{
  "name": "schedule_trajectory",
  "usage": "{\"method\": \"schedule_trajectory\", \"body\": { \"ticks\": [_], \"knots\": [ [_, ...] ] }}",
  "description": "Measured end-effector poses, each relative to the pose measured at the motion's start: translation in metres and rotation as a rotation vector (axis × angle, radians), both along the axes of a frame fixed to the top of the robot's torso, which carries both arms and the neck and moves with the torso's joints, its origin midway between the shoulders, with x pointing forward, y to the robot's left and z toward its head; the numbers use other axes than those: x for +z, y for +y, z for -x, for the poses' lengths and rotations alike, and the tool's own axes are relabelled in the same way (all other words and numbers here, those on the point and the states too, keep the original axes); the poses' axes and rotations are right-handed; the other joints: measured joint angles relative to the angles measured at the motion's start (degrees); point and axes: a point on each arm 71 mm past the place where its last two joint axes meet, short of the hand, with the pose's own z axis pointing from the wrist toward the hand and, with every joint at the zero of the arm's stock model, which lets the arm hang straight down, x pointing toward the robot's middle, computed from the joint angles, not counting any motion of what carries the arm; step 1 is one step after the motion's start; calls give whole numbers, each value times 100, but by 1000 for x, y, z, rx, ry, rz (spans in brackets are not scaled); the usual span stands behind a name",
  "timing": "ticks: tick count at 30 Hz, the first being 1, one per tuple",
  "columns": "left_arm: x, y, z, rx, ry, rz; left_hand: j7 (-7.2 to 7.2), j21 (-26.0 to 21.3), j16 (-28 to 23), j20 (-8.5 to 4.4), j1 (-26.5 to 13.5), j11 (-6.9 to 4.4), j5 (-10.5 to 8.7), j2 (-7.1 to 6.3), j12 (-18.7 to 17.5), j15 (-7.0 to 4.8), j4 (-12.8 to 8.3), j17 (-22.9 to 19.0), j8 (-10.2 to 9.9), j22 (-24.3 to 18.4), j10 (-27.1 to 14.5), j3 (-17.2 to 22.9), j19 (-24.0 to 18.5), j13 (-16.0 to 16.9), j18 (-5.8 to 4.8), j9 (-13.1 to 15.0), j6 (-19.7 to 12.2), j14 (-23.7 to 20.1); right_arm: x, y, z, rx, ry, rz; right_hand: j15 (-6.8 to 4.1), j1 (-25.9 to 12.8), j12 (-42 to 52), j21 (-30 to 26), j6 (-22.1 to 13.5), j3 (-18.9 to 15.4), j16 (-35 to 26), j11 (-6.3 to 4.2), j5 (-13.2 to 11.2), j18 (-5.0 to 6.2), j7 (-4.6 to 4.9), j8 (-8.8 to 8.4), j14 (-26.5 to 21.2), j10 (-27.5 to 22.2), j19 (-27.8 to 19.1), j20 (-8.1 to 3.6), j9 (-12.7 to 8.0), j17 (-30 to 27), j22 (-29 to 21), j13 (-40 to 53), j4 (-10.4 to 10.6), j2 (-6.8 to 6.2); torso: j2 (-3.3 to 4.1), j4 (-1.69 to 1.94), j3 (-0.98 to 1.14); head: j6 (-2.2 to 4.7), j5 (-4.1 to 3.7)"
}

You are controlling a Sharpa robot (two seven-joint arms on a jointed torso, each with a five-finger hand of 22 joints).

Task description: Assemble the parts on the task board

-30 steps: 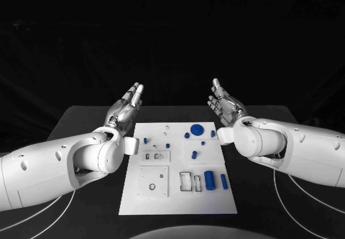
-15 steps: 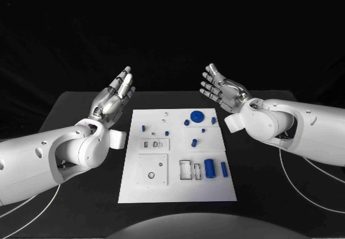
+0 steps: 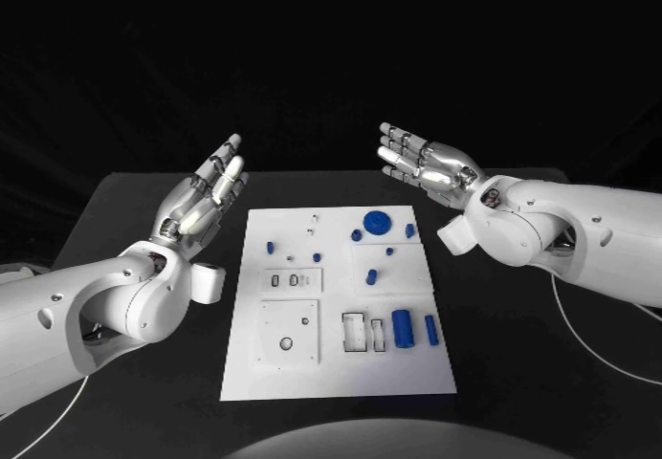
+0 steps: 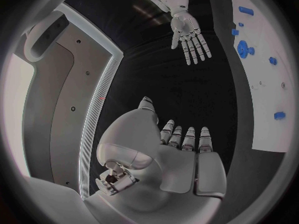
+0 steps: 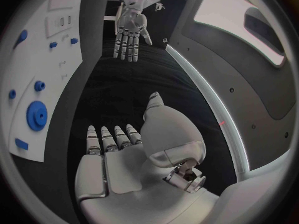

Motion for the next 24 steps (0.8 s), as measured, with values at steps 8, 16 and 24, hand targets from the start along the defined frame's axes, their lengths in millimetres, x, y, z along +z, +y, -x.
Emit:
{"method": "schedule_trajectory", "body": {
  "ticks": [8,16,24],
  "knots": [
    [3,7,5,-7,-23,-22,-9,0,0,40,105,1,139,-10,0,36,17,0,0,0,0,17,0,0,1,6,32,-4,38,5,-10,19,-347,460,275,995,328,1431,1302,573,1000,444,124,22,501,329,2624,1162,2800,376,175,569,743,233,-730,-241,94,77,-4,77,-2],
    [5,8,8,-16,-37,-34,8,0,0,123,297,1,364,10,0,119,10,1,0,0,-1,55,-1,1,85,5,49,-4,55,35,-5,100,-702,914,-743,1580,1180,3686,3960,1310,3013,132,-503,85,550,950,7299,4603,7060,-660,580,1582,1788,692,-1253,-637,146,201,-14,96,-32],
    [5,8,8,-25,-42,-37,71,0,0,214,445,33,531,23,0,160,17,1,43,0,31,79,10,2,88,33,235,-5,56,56,2,150,-934,1211,-1027,1409,798,6312,4359,2143,4546,-86,-826,-128,472,586,7816,5176,7717,-874,675,2648,4795,530,-1199,-1183,216,298,-41,18,-74]
  ]
}}
